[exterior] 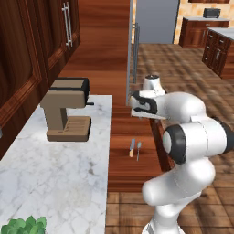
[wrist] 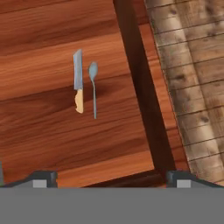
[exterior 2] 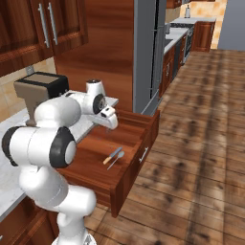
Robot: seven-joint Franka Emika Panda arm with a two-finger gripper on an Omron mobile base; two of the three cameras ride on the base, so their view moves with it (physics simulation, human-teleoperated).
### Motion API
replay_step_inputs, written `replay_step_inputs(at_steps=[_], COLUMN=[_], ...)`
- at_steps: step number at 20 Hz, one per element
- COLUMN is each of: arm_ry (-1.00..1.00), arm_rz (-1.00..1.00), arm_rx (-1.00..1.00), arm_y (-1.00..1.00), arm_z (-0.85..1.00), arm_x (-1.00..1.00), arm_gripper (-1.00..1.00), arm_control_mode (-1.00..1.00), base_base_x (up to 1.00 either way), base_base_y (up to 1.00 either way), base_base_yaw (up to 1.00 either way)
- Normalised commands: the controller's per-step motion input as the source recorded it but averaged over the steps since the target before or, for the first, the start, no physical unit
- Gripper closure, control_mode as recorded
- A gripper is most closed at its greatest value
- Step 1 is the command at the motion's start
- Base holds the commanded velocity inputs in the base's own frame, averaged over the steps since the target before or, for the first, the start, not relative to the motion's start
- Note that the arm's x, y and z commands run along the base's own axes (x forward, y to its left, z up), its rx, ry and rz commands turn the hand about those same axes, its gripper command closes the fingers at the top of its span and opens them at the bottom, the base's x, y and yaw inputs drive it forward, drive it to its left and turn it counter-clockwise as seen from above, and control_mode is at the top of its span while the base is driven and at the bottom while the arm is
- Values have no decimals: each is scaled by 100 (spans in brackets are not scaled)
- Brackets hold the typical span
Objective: Pick up the metallic utensils from the counter and place them in the open drawer. Make sure not to pick up any wooden utensils.
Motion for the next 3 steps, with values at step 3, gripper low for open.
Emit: replay_step_inputs(at_steps=[3], arm_ry=[-31], arm_rz=[0], arm_rx=[0], arm_y=[0], arm_z=[100], arm_x=[-77], arm_gripper=[-100], arm_control_mode=[-100], base_base_x=[0], base_base_y=[0], base_base_yaw=[0])
